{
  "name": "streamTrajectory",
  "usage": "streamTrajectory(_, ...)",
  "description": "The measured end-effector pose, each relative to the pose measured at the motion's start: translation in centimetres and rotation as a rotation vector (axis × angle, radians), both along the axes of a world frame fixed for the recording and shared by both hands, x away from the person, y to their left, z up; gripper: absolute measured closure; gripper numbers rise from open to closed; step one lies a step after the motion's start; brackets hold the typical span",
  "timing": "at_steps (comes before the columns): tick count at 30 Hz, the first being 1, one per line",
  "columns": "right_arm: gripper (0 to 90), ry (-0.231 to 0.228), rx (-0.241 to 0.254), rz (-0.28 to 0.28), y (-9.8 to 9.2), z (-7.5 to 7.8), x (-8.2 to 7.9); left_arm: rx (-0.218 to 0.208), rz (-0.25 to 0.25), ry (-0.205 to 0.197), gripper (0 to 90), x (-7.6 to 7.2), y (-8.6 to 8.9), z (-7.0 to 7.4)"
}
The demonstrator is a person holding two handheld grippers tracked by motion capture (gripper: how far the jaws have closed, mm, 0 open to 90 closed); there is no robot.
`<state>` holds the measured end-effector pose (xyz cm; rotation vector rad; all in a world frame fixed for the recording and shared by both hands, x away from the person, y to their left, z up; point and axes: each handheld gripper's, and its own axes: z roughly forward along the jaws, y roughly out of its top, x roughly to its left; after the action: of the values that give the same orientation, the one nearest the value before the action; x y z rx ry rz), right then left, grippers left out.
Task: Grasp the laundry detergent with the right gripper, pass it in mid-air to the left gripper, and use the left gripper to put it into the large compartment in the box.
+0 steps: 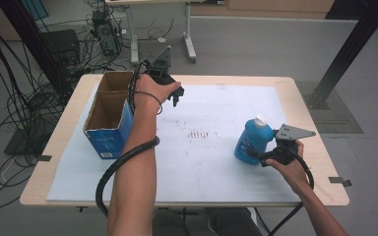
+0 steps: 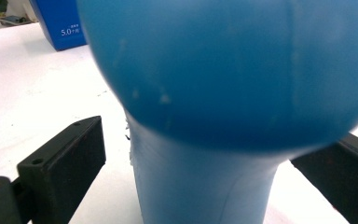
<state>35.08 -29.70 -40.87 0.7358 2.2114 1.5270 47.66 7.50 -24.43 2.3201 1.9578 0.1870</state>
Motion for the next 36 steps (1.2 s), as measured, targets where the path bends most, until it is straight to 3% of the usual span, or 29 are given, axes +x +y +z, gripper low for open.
streamTrajectory(7, 15.8, -0.009, -0.010, 0.009, 0.00, -0.15, 0.05, 0.003, 0.000, 0.003, 6.1, -0.03, 0.10, -0.19)
streamTrajectory(14, 22.2, -0.013, -0.015, 0.015, 0.02, -0.21, 0.20, -0.012, 0.004, 0.001, 6.1, -0.05, 0.27, -0.26)
streamTrajectory(24, 40.3, -0.021, -0.028, 0.050, 0.25, -0.34, 0.26, -0.007, 0.004, -0.002, 6.1, -0.12, 0.33, -0.25)
streamTrajectory(36, 42.9, -0.008, -0.011, 0.064, 0.08, -0.44, 0.35, 0.000, -0.002, 0.000, 6.1, -0.15, 0.14, -0.13)
